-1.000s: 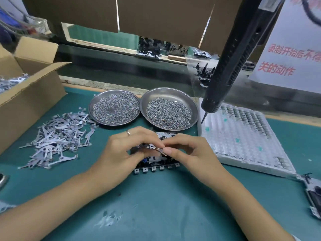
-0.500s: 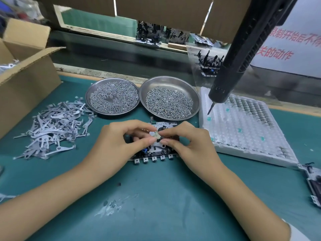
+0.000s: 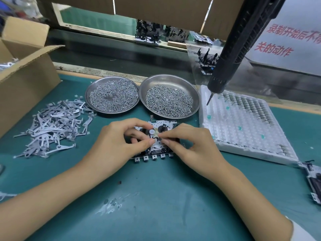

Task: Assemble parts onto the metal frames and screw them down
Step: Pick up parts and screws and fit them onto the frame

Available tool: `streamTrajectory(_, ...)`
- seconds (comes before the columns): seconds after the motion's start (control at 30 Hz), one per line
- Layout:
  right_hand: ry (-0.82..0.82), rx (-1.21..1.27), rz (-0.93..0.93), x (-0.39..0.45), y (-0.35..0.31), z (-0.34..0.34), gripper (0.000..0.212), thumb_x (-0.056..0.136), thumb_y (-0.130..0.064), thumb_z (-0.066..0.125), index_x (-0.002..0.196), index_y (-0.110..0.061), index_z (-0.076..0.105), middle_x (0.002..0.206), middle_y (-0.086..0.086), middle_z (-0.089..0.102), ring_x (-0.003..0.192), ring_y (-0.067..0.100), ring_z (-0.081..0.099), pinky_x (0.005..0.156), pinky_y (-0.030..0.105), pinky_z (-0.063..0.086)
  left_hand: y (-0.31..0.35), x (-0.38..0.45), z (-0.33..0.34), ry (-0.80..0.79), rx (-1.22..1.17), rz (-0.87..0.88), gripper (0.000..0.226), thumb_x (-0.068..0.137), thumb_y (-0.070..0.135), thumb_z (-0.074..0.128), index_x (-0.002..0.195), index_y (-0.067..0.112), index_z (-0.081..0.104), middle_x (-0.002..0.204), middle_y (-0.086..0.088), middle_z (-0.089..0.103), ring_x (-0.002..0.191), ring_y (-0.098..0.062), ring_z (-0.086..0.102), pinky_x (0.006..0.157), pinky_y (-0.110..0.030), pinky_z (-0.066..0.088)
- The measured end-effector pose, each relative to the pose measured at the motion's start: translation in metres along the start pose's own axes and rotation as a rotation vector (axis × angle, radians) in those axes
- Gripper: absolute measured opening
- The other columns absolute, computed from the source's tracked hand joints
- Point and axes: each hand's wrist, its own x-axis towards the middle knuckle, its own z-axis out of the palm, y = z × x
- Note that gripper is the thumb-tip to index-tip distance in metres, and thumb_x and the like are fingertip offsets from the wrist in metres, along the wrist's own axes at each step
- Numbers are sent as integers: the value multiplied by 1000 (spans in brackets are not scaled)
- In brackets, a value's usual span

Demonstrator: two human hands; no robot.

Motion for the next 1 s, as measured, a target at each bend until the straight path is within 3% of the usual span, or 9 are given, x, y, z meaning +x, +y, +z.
streamTrajectory(0.2,-70,-35,-53,-3,0,-3,27,77,-7,76,103,-11,73,87,-1,70,84,12,61,78,25,49,2,-2,2,23,62,36,20,74,21,78,88,33,68,68,12,71,53,-2,44,60,-7,40)
streamTrajectory(0.5,-76,-70,-128,-4,4,-2,22,76,-5,77,97,-11,73,81,-1,68,83,16,60,71,32,50,4,-4,4,42,84,63,23,74,19,78,88,34,67,68,13,70,54,-2,46,60,-9,41)
streamTrajectory(0.67,-13,-69,-183,-8,6,4,22,76,-1,75,97,-9,73,83,0,67,79,14,58,72,24,48,8,-6,4,49,121,67,25,74,19,77,90,34,66,69,16,71,57,-1,50,65,-8,43)
streamTrajectory(1.0,96,-93,-241,-13,6,10,16,75,3,74,90,-2,74,79,4,69,79,16,60,73,23,50,14,-8,4,47,199,48,31,73,15,78,92,36,66,67,24,69,70,7,61,68,-1,37)
